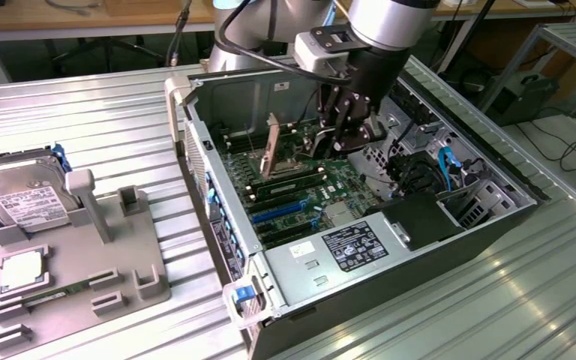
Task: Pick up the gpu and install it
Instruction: 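Insert the gpu into the slot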
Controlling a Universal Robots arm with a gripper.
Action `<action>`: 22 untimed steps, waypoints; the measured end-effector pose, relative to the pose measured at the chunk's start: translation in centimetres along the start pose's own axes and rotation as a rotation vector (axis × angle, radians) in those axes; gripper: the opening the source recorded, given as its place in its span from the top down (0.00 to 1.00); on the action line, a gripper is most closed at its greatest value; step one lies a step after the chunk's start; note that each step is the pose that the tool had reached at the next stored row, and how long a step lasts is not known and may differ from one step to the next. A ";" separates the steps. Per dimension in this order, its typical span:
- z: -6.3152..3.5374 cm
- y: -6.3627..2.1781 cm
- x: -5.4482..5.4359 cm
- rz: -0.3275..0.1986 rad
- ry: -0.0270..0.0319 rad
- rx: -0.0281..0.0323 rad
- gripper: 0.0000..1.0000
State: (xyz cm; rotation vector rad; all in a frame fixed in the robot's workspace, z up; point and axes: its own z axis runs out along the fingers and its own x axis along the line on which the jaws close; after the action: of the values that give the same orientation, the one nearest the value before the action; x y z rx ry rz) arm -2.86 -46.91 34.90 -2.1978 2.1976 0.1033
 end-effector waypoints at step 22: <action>4.04 2.42 -1.2 -0.017 0.0444 -0.0012 0.72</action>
State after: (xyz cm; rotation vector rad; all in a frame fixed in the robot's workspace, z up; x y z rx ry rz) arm -5.39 -45.45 31.01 -2.2410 2.2007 0.0559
